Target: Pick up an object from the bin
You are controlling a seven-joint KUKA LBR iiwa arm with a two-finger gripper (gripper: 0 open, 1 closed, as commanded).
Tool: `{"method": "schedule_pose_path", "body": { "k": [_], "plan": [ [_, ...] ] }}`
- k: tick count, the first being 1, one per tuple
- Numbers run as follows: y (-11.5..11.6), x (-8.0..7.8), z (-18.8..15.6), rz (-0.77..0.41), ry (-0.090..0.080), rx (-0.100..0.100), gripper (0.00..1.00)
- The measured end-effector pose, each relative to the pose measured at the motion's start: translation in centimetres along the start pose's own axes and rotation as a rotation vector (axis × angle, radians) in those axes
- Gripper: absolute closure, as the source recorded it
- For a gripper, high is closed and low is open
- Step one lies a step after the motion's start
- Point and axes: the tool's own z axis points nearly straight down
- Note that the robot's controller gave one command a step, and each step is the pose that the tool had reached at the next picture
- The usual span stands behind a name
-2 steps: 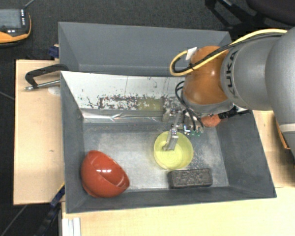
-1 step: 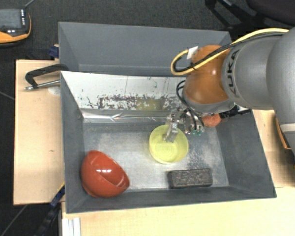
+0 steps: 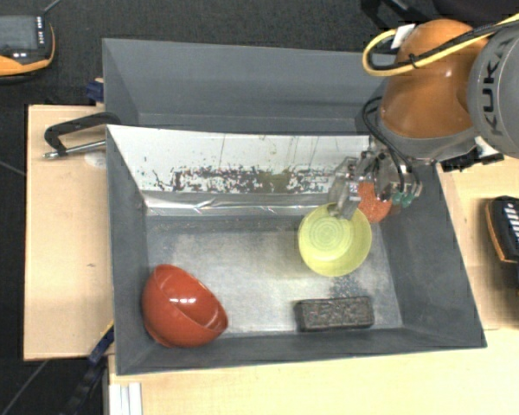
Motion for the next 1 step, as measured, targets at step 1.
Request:
{"method": "schedule_pose_path", "body": {
  "k": [1],
  "plan": [
    [-1.88,1.97,-9.16,-0.076,-0.016,0.000,1.00]
  ]
}}
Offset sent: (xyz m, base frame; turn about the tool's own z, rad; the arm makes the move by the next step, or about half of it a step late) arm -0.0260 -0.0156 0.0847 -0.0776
